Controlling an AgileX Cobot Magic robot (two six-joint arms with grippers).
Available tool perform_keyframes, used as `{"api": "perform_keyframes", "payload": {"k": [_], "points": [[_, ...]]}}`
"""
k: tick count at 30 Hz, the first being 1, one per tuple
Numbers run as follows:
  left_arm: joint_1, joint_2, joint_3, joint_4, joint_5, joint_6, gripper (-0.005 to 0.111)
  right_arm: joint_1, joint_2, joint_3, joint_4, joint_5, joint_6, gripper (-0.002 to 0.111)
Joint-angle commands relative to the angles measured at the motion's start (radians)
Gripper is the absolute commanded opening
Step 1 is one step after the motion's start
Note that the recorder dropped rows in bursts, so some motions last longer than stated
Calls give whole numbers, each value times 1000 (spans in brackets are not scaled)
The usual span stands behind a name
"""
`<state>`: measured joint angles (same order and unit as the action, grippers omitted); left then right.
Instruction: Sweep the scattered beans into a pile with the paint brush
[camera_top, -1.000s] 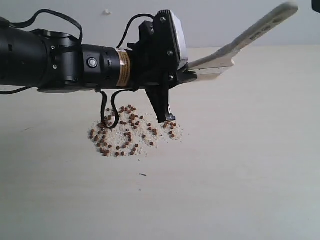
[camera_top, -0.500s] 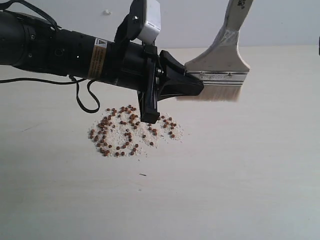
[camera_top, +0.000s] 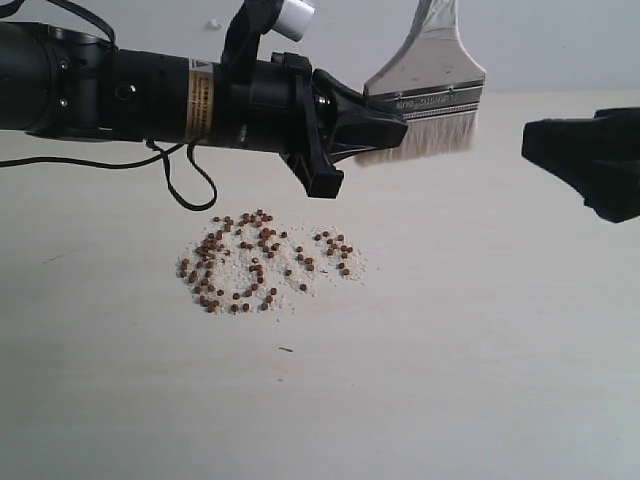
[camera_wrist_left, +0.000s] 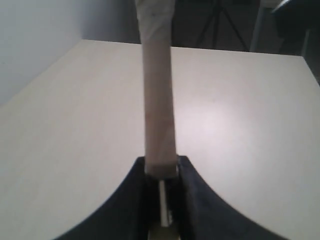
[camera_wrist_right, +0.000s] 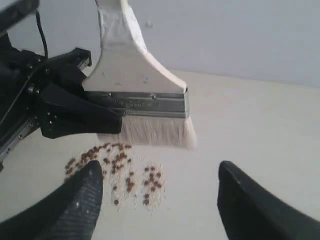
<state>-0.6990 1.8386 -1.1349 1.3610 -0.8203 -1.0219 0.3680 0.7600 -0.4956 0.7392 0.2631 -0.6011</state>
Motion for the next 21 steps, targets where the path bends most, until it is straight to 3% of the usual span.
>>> {"api": "perform_keyframes", "payload": {"k": [1,5,8,13,21], "points": [[2,-12,-8,-67,79,-26,0,-1,-11,5,393,-108,-432,62],[0,-12,-8,-116,90,-26,0,-1,46,-1,750,-116,-751,63],[0,-12,-8,-138,107,-26,0,-1,126,-25,930,-80,-874,62],[-45,-12,-8,-136,238,-29,0,-1,236,-101,978,129,-1035,62],[-121,-12,-8,-172,251,25,0,-1,322,-185,1005,63,-1177,68]]}}
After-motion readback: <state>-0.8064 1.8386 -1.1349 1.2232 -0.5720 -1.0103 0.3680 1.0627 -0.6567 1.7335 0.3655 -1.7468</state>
